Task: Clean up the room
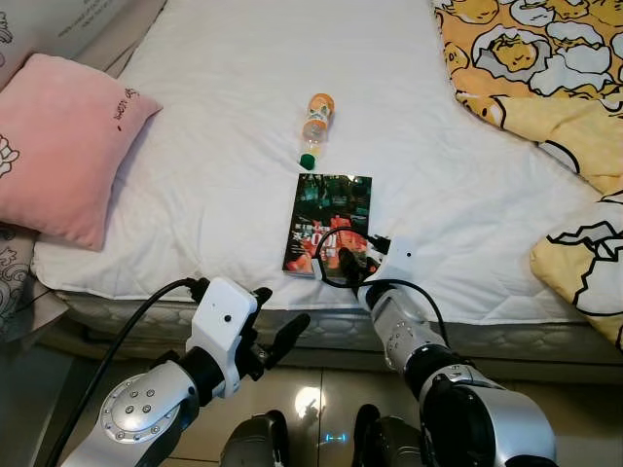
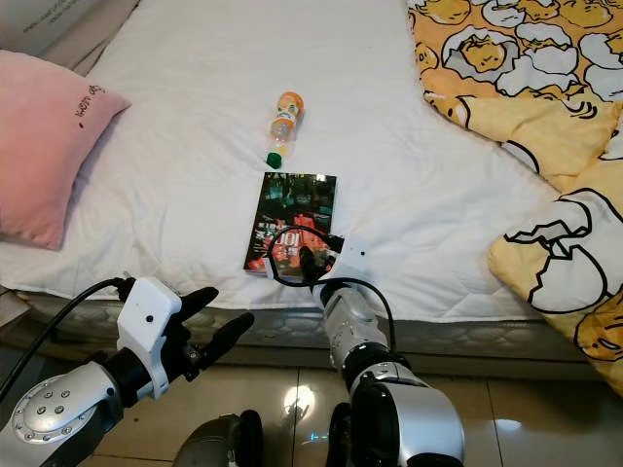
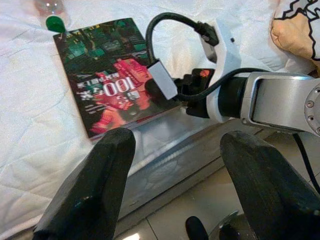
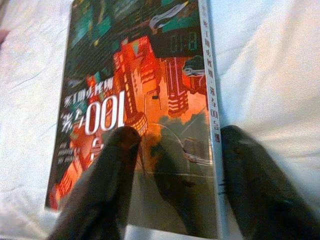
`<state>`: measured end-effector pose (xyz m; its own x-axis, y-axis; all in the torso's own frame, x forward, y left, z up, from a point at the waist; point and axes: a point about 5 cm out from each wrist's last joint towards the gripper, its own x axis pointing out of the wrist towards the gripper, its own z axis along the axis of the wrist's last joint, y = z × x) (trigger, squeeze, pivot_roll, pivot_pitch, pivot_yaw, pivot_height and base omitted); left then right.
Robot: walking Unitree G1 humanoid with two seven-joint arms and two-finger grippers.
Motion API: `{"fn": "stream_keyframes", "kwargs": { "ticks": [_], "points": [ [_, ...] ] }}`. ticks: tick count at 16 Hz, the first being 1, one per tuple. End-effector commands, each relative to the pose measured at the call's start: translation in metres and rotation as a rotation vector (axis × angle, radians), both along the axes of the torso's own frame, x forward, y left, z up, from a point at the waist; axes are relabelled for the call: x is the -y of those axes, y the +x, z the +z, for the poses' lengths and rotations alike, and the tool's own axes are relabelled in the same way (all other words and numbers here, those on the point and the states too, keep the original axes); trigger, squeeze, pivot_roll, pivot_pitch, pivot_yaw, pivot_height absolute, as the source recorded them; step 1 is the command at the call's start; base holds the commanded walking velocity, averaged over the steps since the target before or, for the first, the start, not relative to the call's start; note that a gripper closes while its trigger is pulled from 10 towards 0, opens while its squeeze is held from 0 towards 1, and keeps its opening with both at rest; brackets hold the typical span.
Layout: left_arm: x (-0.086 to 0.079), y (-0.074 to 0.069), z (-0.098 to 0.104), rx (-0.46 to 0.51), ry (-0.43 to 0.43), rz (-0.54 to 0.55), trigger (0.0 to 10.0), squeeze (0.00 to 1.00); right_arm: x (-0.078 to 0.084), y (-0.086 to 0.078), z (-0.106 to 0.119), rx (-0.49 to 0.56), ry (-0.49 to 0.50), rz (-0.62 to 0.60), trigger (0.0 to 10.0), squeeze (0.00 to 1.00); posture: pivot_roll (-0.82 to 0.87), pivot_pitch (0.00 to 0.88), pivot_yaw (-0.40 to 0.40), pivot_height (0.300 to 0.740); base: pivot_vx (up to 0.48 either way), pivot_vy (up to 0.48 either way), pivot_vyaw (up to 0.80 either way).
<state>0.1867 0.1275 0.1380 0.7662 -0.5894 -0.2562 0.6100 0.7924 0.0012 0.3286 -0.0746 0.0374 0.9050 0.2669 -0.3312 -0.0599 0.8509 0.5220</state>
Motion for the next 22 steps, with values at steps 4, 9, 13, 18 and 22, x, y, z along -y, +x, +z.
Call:
{"fn": "stream_keyframes", "kwargs": {
  "ticks": [4, 9, 13, 18, 22],
  "points": [
    [0.001, 0.001, -0.005, -0.016, 0.019, -0.003, 10.0, 0.00, -0.030, -0.002, 0.006, -0.055, 0.222, 0.031, 0.0, 0.00, 0.25, 0.238, 0.076, 0.740, 0.000, 0.000, 0.00],
    [0.002, 0.010, -0.009, -0.018, 0.012, 0.029, 10.0, 0.00, -0.041, 0.009, 0.028, 0.047, 0.294, 0.073, 0.0, 0.00, 0.23, 0.225, 0.070, 0.740, 0.000, 0.000, 0.00],
    [0.002, 0.016, -0.009, -0.006, 0.010, 0.040, 10.0, 0.00, -0.050, 0.021, 0.058, 0.197, 0.304, 0.139, 0.0, 0.00, 0.22, 0.201, 0.061, 0.740, 0.000, 0.000, 0.00],
    [-0.003, 0.040, -0.012, 0.023, -0.003, 0.123, 10.0, 0.00, -0.052, 0.024, 0.072, 0.338, 0.152, 0.236, 0.0, 0.00, 0.19, 0.098, 0.023, 0.740, 0.000, 0.000, 0.00],
    [-0.012, 0.059, -0.020, 0.008, -0.047, 0.260, 10.0, 0.00, -0.038, 0.020, 0.061, 0.351, 0.051, 0.224, 0.0, 0.00, 0.16, 0.025, -0.004, 0.740, 0.000, 0.000, 0.00]
  ]
}}
